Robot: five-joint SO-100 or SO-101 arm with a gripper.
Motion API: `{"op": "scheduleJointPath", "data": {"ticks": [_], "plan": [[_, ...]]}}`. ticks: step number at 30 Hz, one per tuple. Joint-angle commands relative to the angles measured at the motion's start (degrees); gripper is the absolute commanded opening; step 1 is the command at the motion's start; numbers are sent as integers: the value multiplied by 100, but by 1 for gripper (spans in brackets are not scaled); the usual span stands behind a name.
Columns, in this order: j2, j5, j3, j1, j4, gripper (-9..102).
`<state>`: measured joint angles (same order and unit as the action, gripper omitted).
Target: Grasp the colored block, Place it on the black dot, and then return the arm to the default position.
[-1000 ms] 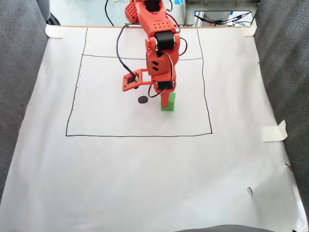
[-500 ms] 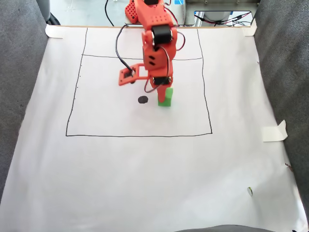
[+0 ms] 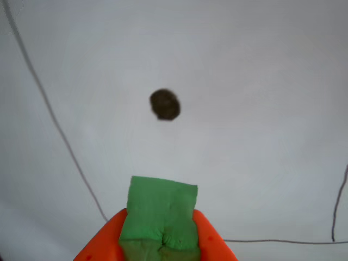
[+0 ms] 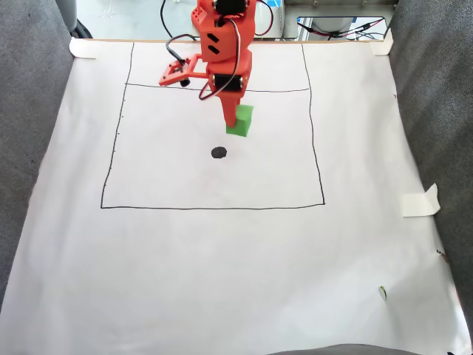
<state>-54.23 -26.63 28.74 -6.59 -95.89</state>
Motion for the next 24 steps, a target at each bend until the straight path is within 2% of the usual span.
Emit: {"op": "scheduleJointPath", "data": {"ticks": [1,17,24], "plan": [[-246,-167,-18,185,-132,0],[562,-79,562,475,1239,0],[694,-53,650,545,1406,0]]}}
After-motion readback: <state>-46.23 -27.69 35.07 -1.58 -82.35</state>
